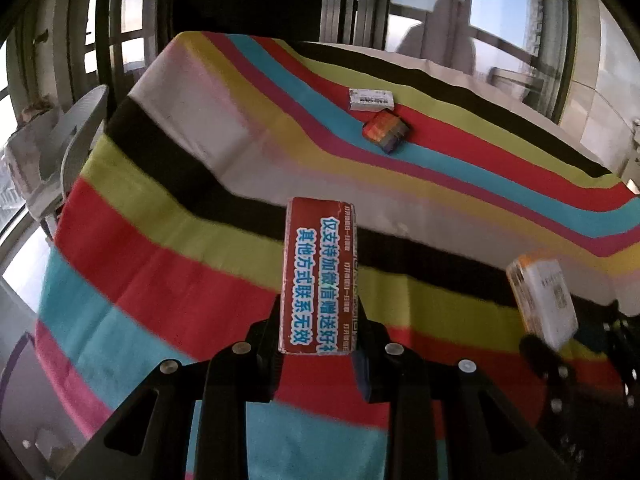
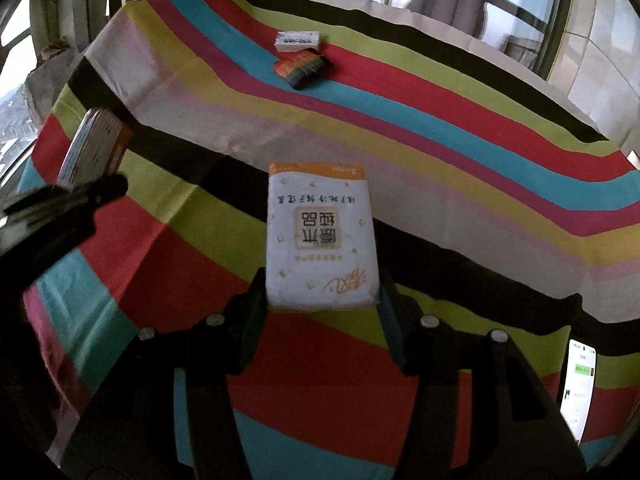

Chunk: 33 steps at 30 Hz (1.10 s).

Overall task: Organize objects
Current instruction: 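Carry the red-and-blue box and white-orange packet over the bin with both tools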

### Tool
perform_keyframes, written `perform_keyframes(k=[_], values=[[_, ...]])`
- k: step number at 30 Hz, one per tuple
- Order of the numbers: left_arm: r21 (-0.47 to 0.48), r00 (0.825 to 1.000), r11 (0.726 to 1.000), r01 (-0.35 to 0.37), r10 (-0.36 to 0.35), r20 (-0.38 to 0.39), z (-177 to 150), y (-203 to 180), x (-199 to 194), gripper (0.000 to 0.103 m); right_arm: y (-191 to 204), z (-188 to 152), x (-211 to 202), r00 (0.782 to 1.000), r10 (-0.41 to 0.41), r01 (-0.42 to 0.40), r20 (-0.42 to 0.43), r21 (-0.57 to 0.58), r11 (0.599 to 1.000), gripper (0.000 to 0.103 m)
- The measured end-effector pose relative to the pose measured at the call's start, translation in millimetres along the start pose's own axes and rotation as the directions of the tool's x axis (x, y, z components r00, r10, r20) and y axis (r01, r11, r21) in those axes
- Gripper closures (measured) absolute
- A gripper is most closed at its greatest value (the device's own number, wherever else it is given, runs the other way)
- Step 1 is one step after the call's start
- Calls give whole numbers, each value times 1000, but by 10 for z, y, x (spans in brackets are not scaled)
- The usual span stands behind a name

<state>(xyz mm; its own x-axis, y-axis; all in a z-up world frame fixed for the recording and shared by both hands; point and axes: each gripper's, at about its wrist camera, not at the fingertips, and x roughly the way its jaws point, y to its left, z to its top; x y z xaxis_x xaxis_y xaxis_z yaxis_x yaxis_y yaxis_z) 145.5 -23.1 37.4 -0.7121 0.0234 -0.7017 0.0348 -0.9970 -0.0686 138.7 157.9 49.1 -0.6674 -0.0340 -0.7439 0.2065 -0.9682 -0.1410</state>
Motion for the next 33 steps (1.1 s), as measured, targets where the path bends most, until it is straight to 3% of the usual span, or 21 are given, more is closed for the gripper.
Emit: perform_keyframes(k=[14, 33], values=[[-32, 1000, 999, 11, -12, -16, -455, 362, -454, 73, 197, -51, -234, 1000, 19, -17, 25, -59, 998, 47], [-86, 1000, 996, 10, -8, 22, -666, 738, -851, 73, 573, -154, -567, 998, 34, -24, 62, -160, 987, 47]])
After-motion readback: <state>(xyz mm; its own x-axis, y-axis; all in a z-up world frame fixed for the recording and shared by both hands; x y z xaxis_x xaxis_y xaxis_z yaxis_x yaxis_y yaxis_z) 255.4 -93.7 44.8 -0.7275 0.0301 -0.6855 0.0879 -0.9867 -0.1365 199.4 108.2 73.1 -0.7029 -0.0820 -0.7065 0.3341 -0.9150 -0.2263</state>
